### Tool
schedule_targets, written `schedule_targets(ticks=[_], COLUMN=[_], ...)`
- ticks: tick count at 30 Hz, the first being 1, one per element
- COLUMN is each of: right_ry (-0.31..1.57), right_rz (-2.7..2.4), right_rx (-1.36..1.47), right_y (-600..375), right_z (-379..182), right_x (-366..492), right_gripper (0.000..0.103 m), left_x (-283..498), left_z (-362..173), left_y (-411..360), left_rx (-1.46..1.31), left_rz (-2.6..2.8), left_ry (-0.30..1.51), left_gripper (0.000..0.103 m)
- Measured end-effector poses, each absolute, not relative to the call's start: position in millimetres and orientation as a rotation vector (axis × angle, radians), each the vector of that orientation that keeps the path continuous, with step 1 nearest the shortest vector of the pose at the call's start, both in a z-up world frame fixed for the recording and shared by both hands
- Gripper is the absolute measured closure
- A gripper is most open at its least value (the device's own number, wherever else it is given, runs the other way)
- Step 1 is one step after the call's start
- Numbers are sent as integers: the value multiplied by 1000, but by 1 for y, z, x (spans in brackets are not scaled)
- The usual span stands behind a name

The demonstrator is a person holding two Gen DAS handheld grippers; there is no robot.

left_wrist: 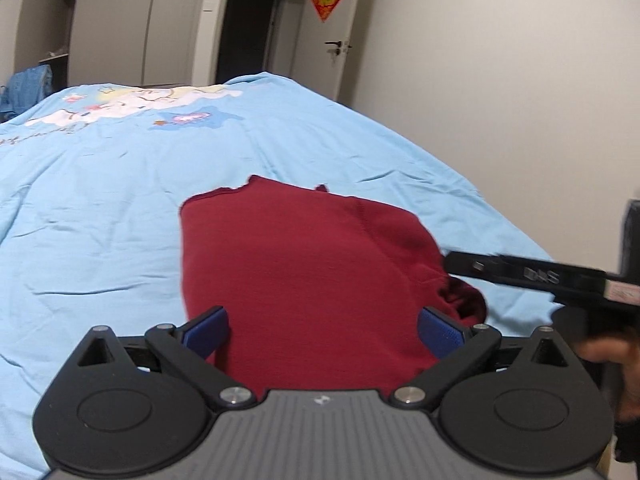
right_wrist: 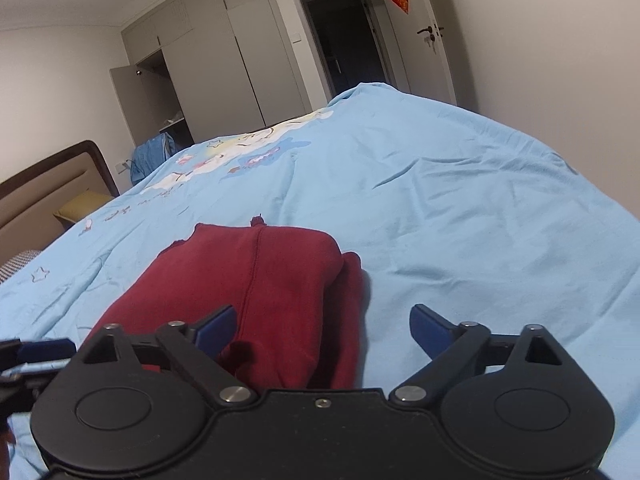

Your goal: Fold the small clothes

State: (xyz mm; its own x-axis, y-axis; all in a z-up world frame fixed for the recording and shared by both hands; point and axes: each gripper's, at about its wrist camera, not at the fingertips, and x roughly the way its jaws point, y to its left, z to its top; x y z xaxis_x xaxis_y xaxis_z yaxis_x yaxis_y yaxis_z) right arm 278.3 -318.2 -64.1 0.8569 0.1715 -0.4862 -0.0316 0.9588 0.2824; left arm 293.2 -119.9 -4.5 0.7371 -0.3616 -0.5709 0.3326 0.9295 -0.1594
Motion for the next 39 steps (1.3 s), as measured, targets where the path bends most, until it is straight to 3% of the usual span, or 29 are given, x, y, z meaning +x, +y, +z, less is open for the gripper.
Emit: schedule_targets(ticks=[10, 24, 30, 35, 39], right_ry=[524, 560, 547, 542, 538], right_rz=[99, 43, 53, 88, 98], right_rx=[277, 18, -123, -160, -184], right_y=[-315, -291, -273, -265, -260], right_z=[-62, -69, -69, -69, -70], right_x=[252, 242, 242, 243, 243], right_gripper=[4, 5, 23, 59, 76], left_x=[304, 309, 309, 309, 309], left_z=[-13, -27, -28, -28, -28], left_y=[-96, -64, -65, -65, -65], left_rx=[-89, -161, -162, -164, -164], left_rz=[-261, -191, -191, -190, -191], left_ry=[687, 738, 745, 748, 748], left_gripper=[0, 0, 0, 0, 0])
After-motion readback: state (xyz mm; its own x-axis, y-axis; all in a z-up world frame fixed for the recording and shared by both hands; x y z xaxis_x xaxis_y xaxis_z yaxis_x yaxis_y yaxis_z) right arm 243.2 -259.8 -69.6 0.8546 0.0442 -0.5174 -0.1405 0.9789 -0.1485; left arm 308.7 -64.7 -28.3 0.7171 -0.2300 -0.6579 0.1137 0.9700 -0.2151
